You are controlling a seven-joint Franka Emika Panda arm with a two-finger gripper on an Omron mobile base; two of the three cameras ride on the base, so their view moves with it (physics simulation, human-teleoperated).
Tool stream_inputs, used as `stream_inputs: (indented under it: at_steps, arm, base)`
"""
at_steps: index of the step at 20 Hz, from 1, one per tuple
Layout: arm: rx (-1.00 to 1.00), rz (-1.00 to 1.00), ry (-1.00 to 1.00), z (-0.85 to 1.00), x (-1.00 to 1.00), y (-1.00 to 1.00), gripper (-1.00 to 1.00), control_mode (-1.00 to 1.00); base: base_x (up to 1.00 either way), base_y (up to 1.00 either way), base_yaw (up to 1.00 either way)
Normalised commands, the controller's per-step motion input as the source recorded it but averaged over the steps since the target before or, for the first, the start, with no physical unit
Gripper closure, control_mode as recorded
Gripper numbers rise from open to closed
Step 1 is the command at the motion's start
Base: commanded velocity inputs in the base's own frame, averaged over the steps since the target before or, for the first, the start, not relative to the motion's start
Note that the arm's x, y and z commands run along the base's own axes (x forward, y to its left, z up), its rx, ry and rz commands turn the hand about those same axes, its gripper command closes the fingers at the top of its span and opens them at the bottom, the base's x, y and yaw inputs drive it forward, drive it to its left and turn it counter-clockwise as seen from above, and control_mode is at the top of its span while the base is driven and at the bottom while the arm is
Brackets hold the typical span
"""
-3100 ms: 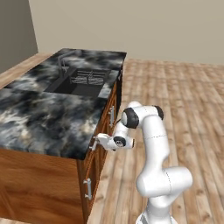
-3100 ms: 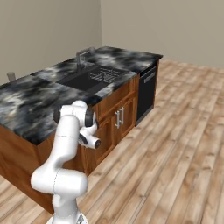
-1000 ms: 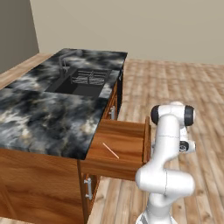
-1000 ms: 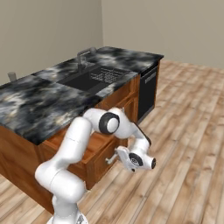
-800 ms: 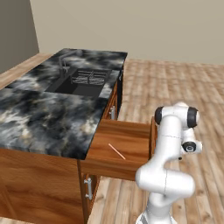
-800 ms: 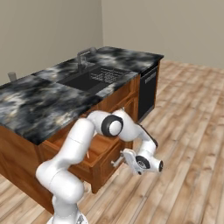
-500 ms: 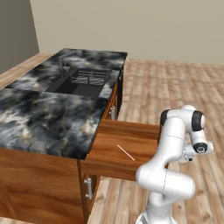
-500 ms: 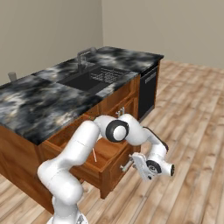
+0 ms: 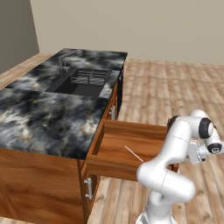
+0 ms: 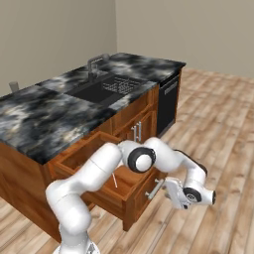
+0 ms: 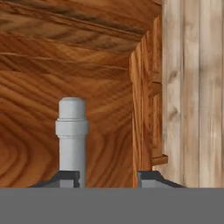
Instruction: Take a straw from the drawer in front and place it inside the glass cup on the dining counter.
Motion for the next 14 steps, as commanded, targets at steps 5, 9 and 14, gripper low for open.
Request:
stream_inputs:
  at_steps: [5,9,14]
  arm:
    - [0.00,0.00,0.00,0.66,-0.29,-0.23,-1.00,-1.00]
    - [-0.01,0.00,-0.04,1.00,-0.35,-0.01,-1.00,-1.00]
    - [-0.17,0.00,-0.12,1.00,-0.27,0.15,-1.00,-1.00]
  base:
    - [0.00,0.00,0.00]
    - [0.00,0.00,0.00]
    - [0.00,0.00,0.00]
